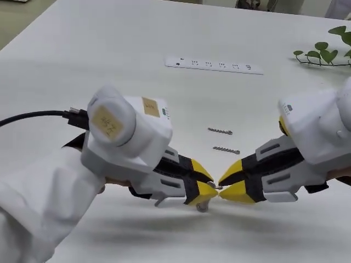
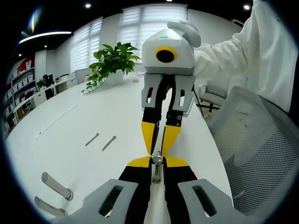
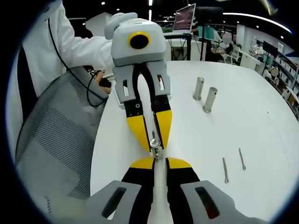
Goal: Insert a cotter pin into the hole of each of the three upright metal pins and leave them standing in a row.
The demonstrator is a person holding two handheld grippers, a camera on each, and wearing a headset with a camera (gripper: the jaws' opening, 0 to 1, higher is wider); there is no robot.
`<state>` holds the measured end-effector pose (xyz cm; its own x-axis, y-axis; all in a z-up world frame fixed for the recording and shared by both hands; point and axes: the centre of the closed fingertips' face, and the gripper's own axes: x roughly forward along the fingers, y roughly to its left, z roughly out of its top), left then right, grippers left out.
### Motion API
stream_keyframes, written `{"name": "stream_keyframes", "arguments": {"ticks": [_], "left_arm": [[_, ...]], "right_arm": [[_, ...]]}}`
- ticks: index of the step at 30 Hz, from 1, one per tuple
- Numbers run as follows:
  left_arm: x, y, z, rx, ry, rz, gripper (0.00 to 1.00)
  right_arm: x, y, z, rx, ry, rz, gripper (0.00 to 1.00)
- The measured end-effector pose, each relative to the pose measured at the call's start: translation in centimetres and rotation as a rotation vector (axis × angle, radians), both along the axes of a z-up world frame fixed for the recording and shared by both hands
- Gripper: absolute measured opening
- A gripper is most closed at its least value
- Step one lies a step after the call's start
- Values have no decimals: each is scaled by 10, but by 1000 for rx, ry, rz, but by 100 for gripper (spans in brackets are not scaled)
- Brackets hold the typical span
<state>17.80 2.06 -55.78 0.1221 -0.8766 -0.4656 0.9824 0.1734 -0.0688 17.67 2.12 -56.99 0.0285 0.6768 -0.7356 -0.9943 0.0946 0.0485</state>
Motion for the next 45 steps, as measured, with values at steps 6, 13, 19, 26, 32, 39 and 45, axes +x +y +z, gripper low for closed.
{"name": "stream_keyframes", "arguments": {"ticks": [6, 13, 19, 26, 32, 39, 45], "left_arm": [[0, 0, 0, 2, -6, -5, 6], [0, 1, 0, 5, -6, -4, 6], [0, 0, 0, 6, -8, -8, 6], [0, 0, -1, 4, -4, -4, 6], [0, 0, -1, 2, 7, 0, 6], [0, 2, 0, -3, -16, 2, 7], [2, 13, -1, 13, -29, 25, 17]], "right_arm": [[0, -1, 1, 9, -2, -4, 0], [0, 3, 3, 15, -1, -4, 0], [-2, 4, 4, 18, 1, -2, 0], [-4, 5, 5, 19, -4, 7, 0], [-3, 5, 5, 15, -15, 10, 0], [-6, 7, 3, 7, -22, 18, 3], [-5, 11, 7, 26, -23, 2, 6]]}}
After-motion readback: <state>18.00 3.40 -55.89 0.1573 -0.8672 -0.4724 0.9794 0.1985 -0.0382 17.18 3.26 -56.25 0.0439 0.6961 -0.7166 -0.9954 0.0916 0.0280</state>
